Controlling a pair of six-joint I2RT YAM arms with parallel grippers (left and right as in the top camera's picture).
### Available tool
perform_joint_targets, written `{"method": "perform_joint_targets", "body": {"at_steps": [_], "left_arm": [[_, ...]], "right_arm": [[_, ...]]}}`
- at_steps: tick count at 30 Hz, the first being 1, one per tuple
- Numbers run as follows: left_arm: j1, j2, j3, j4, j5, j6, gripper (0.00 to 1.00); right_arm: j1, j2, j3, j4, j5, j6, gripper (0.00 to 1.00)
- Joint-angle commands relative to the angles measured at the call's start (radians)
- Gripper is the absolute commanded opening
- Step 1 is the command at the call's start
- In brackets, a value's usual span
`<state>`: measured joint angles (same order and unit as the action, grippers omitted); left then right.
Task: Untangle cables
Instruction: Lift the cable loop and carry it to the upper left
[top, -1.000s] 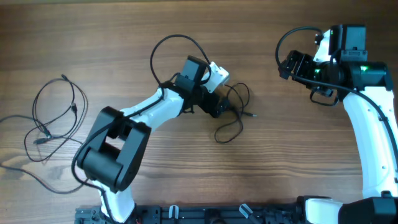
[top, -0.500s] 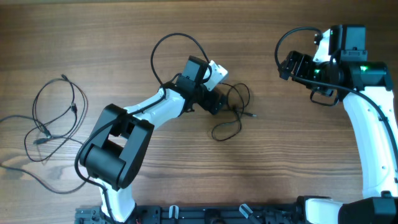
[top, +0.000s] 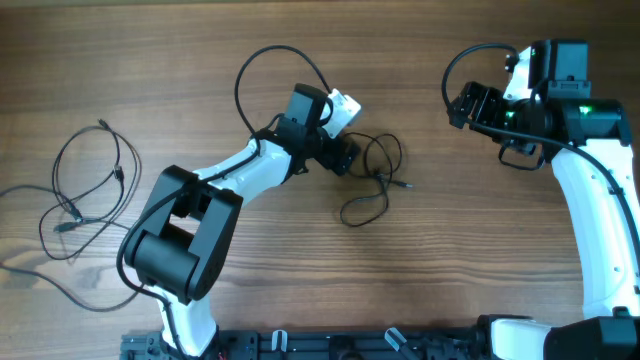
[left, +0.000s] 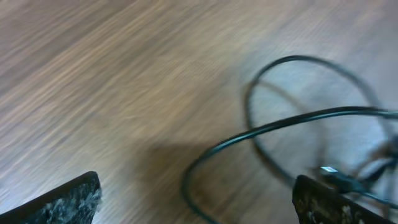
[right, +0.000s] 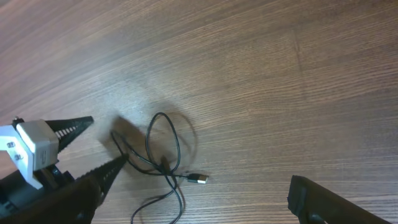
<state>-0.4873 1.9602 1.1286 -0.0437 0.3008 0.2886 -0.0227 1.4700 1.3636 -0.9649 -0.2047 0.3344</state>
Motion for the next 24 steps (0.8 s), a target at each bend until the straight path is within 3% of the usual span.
{"method": "perform_joint_targets", "body": {"at_steps": [1,9,10,11,12,13,14,24], "left_arm": [[0.001,0.023,-0.006,0.005,0.107,0.023,1.0],[0.0,0.084,-0.006,0.038,0.108,0.023,1.0],[0.0,0.085,-0.006,0.044,0.107,0.022,0.91],[0.0,0.085,-0.006,0.048,0.108,0.022,0.76],[0.0,0.085,-0.006,0.054,0.107,0.022,0.52],[0.0,0.085,-0.006,0.064,0.107,0.022,0.09],[0.0,0.085,-0.006,0.068,0.107,0.022,0.04],[0.002,-0.207,-0.001,0.155,-0.222,-0.02,0.04]], "right_arm": [[-0.001,0.012,0.002,0.0,0.002,-0.019,1.0],[-0.001,0.012,0.002,-0.002,0.002,-0.019,1.0],[-0.001,0.012,0.002,-0.002,0.002,-0.019,1.0],[-0.001,0.012,0.002,-0.002,0.002,-0.019,1.0],[-0.001,0.012,0.002,-0.002,0.002,-0.019,1.0],[-0.001,0.012,0.002,-0.002,0.002,-0.019,1.0],[-0.001,0.012,0.002,-0.002,0.002,-0.019,1.0],[-0.001,0.012,0.002,-0.01,0.022,-0.02,1.0]]}}
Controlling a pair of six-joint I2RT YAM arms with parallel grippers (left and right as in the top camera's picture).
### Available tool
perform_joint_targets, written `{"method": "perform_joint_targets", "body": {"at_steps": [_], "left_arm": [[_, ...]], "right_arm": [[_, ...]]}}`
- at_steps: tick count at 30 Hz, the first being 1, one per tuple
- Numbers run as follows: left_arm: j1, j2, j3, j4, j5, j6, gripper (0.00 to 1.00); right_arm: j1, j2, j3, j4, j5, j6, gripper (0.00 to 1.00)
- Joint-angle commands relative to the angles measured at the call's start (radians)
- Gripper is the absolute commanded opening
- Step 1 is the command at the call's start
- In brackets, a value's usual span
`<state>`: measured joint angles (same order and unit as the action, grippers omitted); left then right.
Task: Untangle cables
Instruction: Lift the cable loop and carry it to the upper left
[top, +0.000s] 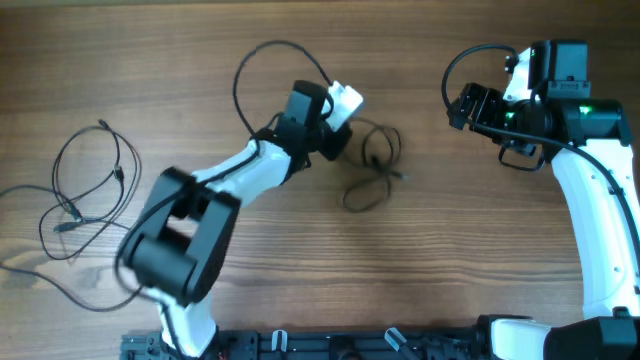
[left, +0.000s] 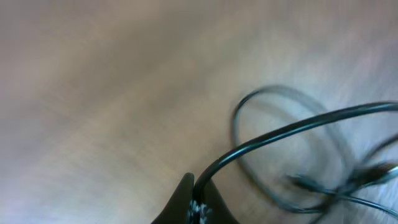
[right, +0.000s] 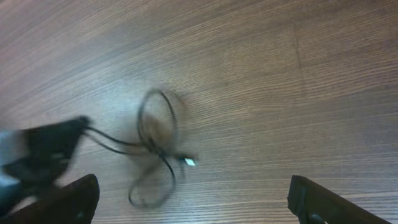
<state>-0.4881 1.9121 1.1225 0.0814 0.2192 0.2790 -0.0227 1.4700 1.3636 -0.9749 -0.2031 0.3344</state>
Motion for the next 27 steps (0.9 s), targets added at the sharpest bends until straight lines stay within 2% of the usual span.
{"method": "perform_joint_targets", "body": {"at_steps": [1,7,11,17,22,27], "left_arm": [[0.002,-0.212,0.005,0.047,-0.186,-0.01,0.04],[0.031,-0.511,0.005,0.187,-0.3,0.035,0.04],[0.15,-0.647,0.005,0.13,-0.308,0.058,0.04],[0.325,-0.701,0.005,-0.061,-0.336,0.044,0.04],[0.459,-0.689,0.005,-0.186,-0.33,-0.045,0.04],[0.558,-0.673,0.005,-0.183,-0.325,-0.048,0.04]], "right_arm": [[-0.001,0.012,0.002,0.002,0.024,-0.021,1.0],[-0.001,0.012,-0.018,0.025,0.023,-0.019,1.0],[-0.001,0.012,-0.039,0.033,0.023,-0.021,1.0],[-0.001,0.012,-0.039,0.036,0.023,-0.021,1.0],[-0.001,0.012,-0.039,0.04,0.023,-0.019,1.0],[-0.001,0.012,-0.039,0.04,-0.016,-0.017,1.0]]}}
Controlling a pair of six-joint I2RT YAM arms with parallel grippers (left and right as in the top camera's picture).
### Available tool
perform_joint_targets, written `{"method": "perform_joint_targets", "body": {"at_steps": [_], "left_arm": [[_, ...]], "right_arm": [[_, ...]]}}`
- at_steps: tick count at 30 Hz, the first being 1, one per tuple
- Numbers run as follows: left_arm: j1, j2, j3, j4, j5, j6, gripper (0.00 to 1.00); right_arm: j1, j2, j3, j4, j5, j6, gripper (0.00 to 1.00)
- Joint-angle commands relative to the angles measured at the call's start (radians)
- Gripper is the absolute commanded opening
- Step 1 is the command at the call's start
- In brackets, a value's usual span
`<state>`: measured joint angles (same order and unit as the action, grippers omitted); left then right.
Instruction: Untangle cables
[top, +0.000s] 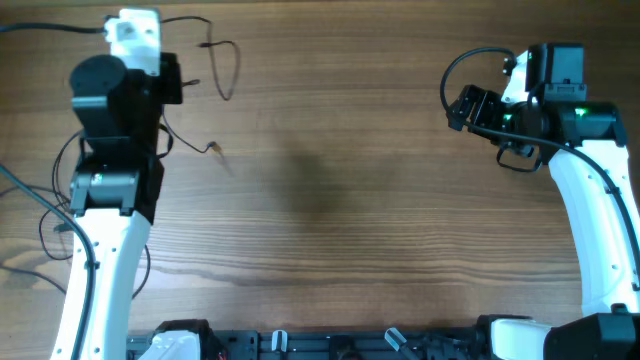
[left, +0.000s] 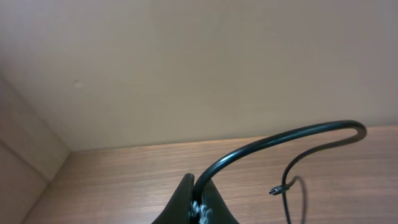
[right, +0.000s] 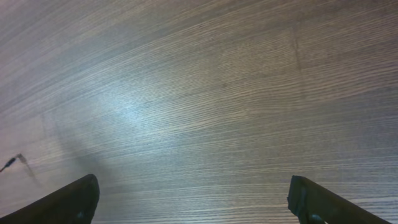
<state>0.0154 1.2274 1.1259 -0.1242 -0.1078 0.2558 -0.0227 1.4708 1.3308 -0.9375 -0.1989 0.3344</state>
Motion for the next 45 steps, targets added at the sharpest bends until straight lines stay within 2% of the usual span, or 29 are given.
{"method": "perform_joint_targets", "body": {"at_steps": [1,9,12,17,21,23,32,35,36,37,39,41,45], "left_arm": [[0.076,0.018,0.002,0.037,0.002,-0.024,0.04],[0.259,0.185,0.002,0.127,0.044,-0.029,0.04],[0.302,0.235,0.002,0.175,0.106,-0.029,0.04],[0.336,0.325,0.002,0.414,0.258,-0.028,0.04],[0.338,0.393,0.002,0.663,0.275,-0.028,0.04],[0.351,0.426,0.002,0.729,0.275,-0.028,0.04],[0.399,0.575,0.002,0.634,0.275,-0.029,0.04],[0.399,0.622,0.002,0.595,0.275,-0.064,0.04],[0.399,0.637,0.002,0.584,0.275,-0.085,0.07],[0.399,0.649,0.002,0.576,0.275,-0.093,0.18],[0.398,0.668,0.002,0.558,0.275,-0.146,0.62],[0.398,0.669,0.002,0.525,0.275,-0.177,1.0],[0.397,0.669,0.002,0.425,0.275,-0.21,1.0]], "right_arm": [[-0.001,0.011,-0.006,0.002,-0.02,-0.017,1.0],[-0.001,0.011,-0.006,0.002,-0.019,-0.017,1.0],[-0.001,0.011,-0.006,0.003,-0.019,-0.016,1.0],[-0.001,0.011,-0.006,0.003,-0.019,-0.008,1.0],[-0.001,0.011,-0.006,0.002,-0.019,0.01,1.0],[-0.001,0.011,-0.006,0.002,-0.019,0.01,1.0],[-0.001,0.011,-0.006,0.016,-0.023,0.039,1.0],[-0.001,0.011,-0.006,0.016,-0.032,0.04,1.0],[-0.001,0.011,-0.006,0.016,-0.035,0.04,1.0],[-0.001,0.011,-0.006,0.014,-0.036,0.04,1.0],[-0.001,0.011,-0.006,0.011,-0.039,0.04,1.0],[-0.001,0.011,-0.006,0.006,-0.039,0.04,1.0],[-0.001,0.011,-0.006,0.001,-0.038,0.039,1.0]]}}
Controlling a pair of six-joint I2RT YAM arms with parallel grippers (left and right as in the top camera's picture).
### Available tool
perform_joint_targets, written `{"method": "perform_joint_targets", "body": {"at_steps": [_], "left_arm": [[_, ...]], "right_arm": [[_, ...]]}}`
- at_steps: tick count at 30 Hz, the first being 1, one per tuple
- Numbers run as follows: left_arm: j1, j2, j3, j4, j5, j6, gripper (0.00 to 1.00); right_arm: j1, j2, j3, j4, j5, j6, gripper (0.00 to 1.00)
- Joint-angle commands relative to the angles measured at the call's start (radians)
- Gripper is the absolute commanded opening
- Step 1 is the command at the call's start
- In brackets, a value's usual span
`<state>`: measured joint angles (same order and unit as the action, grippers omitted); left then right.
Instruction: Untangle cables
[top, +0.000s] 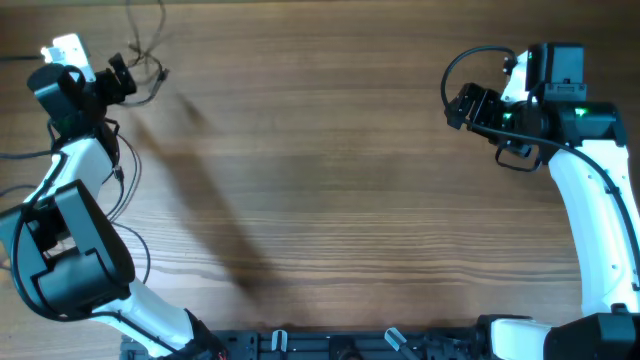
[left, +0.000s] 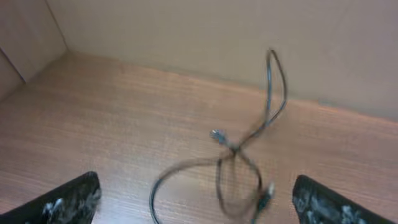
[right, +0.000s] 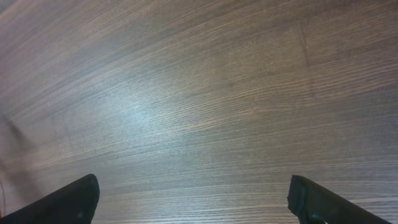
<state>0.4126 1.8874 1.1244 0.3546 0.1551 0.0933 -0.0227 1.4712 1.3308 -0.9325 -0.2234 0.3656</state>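
Note:
A thin black cable (top: 150, 58) lies loose in loops at the table's far left corner; in the left wrist view the cable (left: 245, 152) shows blurred just ahead of the fingers. My left gripper (top: 121, 76) is next to it, open, with nothing held; from its own camera the left gripper (left: 196, 190) has its fingers wide apart. A second black cable (top: 118, 170) is spread along the left edge, partly under the left arm. My right gripper (top: 462, 105) hovers open at the right, and the right gripper (right: 196, 193) faces only bare wood.
The wooden table (top: 330, 200) fills the view. A beige wall (left: 186, 37) rises right behind the far left corner. The right arm's own black lead (top: 455, 65) loops beside its wrist.
My left gripper was shut on the cable, holding it up at the upper left. Now it is open farther left and the cable lies loose on the table in front of it.
My left gripper stood open over a tangled cable at the table's middle, then was shut on it. Later it held the cable raised at the upper left, away from the middle. Now the cable rests released in the far left corner. The right arm stayed still.

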Motion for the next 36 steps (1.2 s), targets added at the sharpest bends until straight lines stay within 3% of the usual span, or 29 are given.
{"method": "perform_joint_targets", "body": {"at_steps": [1,9,14,19,25,29,36], "left_arm": [[0.0,0.009,0.003,-0.092,0.012,-0.05,1.0],[-0.002,-0.024,0.003,-0.427,0.013,-0.165,1.0],[-0.01,-0.154,0.003,-0.558,0.013,-0.165,1.0],[-0.083,-0.348,0.003,-0.797,0.086,-0.151,1.0],[-0.33,-0.478,0.003,-1.131,0.092,-0.153,1.0],[-0.526,-0.48,0.003,-1.16,0.091,-0.154,1.0],[-0.712,-0.48,0.003,-1.16,0.091,-0.154,1.0]], "right_arm": [[-0.001,0.011,-0.006,-0.005,-0.014,0.008,1.0],[-0.001,0.011,-0.006,-0.008,-0.013,0.0,1.0],[-0.001,0.011,-0.006,-0.01,-0.013,-0.003,1.0],[-0.001,0.011,-0.006,0.008,-0.013,-0.004,1.0],[-0.001,0.011,-0.006,0.0,-0.013,-0.116,1.0],[-0.001,0.011,-0.006,0.0,-0.013,-0.128,1.0],[-0.001,0.011,-0.006,0.005,-0.002,-0.127,1.0]]}}
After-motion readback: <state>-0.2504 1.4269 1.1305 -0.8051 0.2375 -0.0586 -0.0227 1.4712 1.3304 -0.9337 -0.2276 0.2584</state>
